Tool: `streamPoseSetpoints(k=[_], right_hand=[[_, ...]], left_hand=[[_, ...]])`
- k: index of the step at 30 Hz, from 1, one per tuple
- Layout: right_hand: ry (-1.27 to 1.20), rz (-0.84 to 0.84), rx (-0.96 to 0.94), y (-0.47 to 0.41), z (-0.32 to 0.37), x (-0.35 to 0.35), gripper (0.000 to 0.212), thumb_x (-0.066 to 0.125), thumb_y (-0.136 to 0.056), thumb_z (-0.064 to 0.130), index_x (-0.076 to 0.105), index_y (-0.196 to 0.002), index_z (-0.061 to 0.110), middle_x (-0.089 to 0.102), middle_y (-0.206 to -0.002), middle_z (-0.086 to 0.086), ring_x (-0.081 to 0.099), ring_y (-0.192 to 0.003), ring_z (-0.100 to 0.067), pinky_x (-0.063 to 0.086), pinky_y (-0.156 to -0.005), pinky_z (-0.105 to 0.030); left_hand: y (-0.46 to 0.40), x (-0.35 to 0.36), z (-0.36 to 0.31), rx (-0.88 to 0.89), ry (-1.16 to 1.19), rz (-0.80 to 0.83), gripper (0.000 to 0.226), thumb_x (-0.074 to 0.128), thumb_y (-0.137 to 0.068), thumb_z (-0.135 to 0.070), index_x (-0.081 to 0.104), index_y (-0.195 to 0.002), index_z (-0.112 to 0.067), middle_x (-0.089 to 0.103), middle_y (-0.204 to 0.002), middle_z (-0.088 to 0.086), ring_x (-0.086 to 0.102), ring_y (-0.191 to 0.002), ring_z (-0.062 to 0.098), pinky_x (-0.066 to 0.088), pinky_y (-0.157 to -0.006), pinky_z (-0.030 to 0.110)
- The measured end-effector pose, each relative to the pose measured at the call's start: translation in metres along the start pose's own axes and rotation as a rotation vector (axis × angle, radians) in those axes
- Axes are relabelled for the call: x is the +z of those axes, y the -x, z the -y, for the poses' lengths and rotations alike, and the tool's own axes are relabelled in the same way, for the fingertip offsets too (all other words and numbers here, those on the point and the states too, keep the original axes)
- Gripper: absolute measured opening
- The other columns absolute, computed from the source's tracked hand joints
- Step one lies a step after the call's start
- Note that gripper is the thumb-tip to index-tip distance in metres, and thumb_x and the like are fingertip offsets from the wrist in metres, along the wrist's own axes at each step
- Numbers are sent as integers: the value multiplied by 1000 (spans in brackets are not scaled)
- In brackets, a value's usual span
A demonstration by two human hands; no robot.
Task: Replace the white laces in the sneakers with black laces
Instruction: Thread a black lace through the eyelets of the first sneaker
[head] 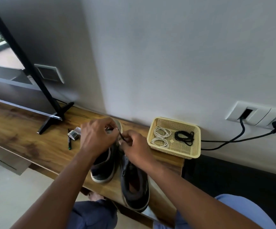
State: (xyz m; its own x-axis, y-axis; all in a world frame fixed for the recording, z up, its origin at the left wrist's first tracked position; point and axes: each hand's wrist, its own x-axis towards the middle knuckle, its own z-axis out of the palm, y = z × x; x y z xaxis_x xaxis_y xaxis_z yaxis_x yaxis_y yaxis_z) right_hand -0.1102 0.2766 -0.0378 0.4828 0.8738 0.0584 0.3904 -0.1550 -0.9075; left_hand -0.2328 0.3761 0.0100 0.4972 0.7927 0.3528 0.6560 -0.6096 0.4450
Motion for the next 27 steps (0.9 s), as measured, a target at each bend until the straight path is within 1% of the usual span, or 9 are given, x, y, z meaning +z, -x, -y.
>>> streamPoseSetpoints(k=[4, 8, 10, 12, 15, 17, 19, 23, 27], right_hand=[[10, 4, 55, 2, -1, -4, 15, 67, -93, 19, 76, -82, 22, 72, -77, 12, 66, -74, -6, 52, -75, -26], [-219, 14, 256, -5, 3, -2, 13, 66, -85, 32, 70, -77, 21, 69, -63, 6, 60, -59, -13, 45, -63, -33], [-332, 8, 286, -10, 7, 0, 20, 67, -77, 43, 70, -85, 25, 72, -72, 1, 63, -67, -18, 44, -65, -36], [-432, 1, 301, -12, 10, -2, 18, 70, -76, 38, 70, -87, 24, 72, -75, -4, 65, -70, -22, 47, -66, -38], [-487, -12, 262, -12, 10, -8, 16, 69, -79, 25, 71, -93, 19, 64, -69, -2, 57, -60, -13, 45, -58, -29], [-396, -53, 215, -11, 7, -10, 13, 71, -80, 25, 73, -91, 19, 60, -64, 8, 50, -55, -5, 39, -56, -25], [-244, -76, 160, -11, 3, -15, 6, 71, -85, 23, 75, -83, 19, 60, -59, 16, 49, -55, -1, 39, -60, -25], [54, -67, 65, -5, 1, -19, 20, 68, -87, 25, 69, -67, 20, 65, -63, 14, 59, -61, -5, 49, -62, -31], [257, 7, 28, 2, 10, -14, 19, 62, -79, 38, 73, -88, 26, 71, -82, 15, 67, -80, -7, 55, -73, -31]], left_hand=[[-8, -7, 10, -113, 8, 12, 3, 66, -92, -31, 68, -89, -31, 66, -78, -16, 61, -77, 12, 42, -80, 36], [-10, -1, 24, -35, 419, 324, 13, 69, -93, -26, 75, -102, -32, 77, -96, -13, 69, -92, 1, 52, -79, 20], [-8, 4, 19, 36, 618, 511, 32, 65, -88, -42, 77, -111, -23, 78, -102, -8, 71, -99, 6, 54, -87, 23], [-6, 8, 15, 62, 654, 579, 41, 62, -88, -52, 77, -108, -20, 76, -91, 1, 71, -86, 13, 54, -78, 30], [-11, 8, 24, 23, 555, 464, 35, 66, -88, -58, 78, -94, -26, 70, -74, 11, 66, -66, 26, 50, -65, 40], [-14, 0, 31, -10, 374, 308, 33, 70, -92, -56, 78, -78, -27, 68, -65, 0, 62, -60, 19, 47, -58, 39], [-16, -10, 35, -138, 273, 105, 47, 69, -94, -55, 69, -63, -19, 57, -51, -7, 52, -48, 12, 41, -54, 32], [-20, -25, 52, -451, 399, -245, 65, 68, -94, -53, 39, -55, -9, 34, -41, -7, 33, -45, 14, 31, -58, 30], [-18, -24, 50, -394, 510, -238, 63, 65, -98, -48, 37, -56, -11, 30, -45, -9, 29, -44, 9, 27, -57, 29]])
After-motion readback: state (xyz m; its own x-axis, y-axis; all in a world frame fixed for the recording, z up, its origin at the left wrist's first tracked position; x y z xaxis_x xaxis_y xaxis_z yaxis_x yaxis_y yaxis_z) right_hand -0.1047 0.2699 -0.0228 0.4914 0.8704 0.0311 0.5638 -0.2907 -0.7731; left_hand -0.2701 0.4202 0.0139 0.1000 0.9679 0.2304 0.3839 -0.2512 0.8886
